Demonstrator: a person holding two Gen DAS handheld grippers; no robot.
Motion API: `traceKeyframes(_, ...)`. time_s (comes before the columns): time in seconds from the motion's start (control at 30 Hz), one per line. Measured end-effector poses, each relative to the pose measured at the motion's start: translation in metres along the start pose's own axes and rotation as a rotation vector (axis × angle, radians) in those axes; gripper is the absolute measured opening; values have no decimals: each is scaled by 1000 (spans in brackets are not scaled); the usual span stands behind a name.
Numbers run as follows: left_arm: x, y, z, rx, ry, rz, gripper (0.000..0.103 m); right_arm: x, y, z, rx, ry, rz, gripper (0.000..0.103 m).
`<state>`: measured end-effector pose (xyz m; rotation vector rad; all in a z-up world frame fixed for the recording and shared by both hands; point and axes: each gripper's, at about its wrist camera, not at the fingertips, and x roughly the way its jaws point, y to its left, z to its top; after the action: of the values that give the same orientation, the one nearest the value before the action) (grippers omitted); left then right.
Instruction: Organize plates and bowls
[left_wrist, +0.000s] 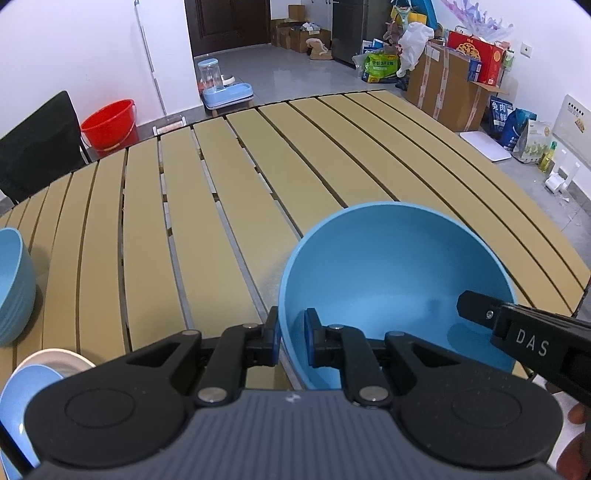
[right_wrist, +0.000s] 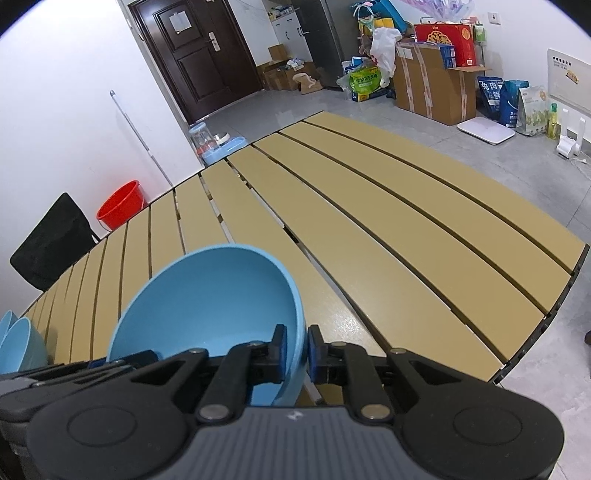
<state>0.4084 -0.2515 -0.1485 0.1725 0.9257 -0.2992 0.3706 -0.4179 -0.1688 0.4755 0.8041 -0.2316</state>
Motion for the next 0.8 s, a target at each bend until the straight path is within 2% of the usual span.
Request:
traceKeyframes(0.17, -6, 4, 1, -21, -4, -10, 16, -4, 0, 2, -5, -6, -8, 15)
traceKeyframes(0.27, -12, 11, 3, -35, -14, -4, 27, -8, 1, 1, -10, -13, -22, 16)
traceKeyframes(0.43, -31, 24, 2, -63, -43, 13, 42, -22, 6, 2, -18, -35, -26, 27)
traceKeyframes(0.53, -45, 36, 3, -71, -57, 32, 50, -33, 11, 3, -30, -46, -32, 44)
traceKeyframes(0.6, -56, 45, 1, -79, -67, 45, 65, -41, 13, 4, -38, -53, -32, 59)
traceKeyframes(0.63, -63, 51, 0, -84, -73, 52, 70, -46, 15, 4, -42, -57, -32, 63)
traceKeyframes(0.7, -75, 62, -3, -96, -88, 61, 90, -54, 18, 4, -47, -61, -35, 81)
traceKeyframes(0.77, -88, 72, -5, -108, -100, 80, 103, -60, 22, 3, -51, -61, -42, 88)
traceKeyframes(0.8, -94, 75, -6, -112, -106, 90, 103, -64, 24, 2, -52, -58, -44, 88)
